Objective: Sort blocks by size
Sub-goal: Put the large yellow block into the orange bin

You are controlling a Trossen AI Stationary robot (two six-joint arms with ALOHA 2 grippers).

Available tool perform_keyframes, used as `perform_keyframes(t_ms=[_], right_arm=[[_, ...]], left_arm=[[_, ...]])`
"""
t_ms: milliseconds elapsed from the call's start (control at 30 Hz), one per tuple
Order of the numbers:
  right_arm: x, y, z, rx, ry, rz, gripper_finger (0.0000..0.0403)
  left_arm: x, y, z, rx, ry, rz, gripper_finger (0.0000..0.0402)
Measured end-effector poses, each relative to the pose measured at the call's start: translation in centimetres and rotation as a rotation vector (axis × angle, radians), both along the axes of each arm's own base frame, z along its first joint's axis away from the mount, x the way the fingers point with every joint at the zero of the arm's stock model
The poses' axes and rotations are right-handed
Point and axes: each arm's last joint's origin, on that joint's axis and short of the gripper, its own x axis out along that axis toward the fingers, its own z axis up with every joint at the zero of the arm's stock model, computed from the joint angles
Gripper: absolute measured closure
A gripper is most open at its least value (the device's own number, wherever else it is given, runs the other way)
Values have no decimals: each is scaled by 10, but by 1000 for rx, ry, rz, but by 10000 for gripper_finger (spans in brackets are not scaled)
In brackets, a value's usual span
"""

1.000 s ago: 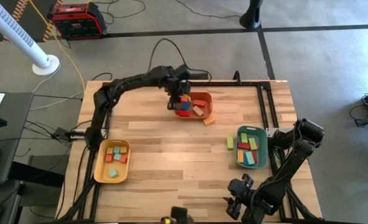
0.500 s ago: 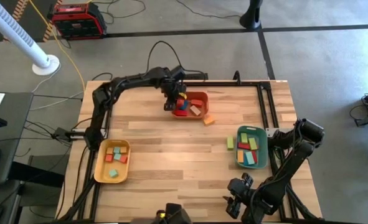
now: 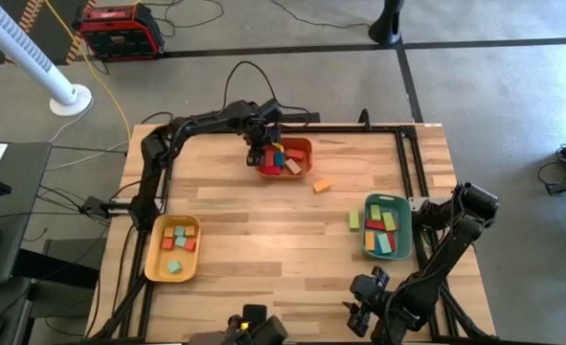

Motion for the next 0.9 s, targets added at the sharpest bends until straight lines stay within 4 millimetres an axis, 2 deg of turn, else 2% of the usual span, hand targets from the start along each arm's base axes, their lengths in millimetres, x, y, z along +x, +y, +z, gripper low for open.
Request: perform_keyframes(t_ms=[267, 400, 500, 667, 900], right_arm=[[1, 1, 0, 10, -7, -1, 154], [1, 1, 0, 13, -9, -1, 154], [1, 1, 0, 13, -9, -1, 154], [1, 1, 0, 8, -5, -1, 154], [0, 0, 0, 6, -4, 0, 154]], left_arm=[[-2, 5, 7, 45, 18, 16, 206], [5, 5, 25, 66, -34, 42, 205], [16, -1, 42, 57, -116, 50, 205], [43, -34, 66, -13, -270, -23, 205], [85, -102, 74, 24, -397, -204, 205]])
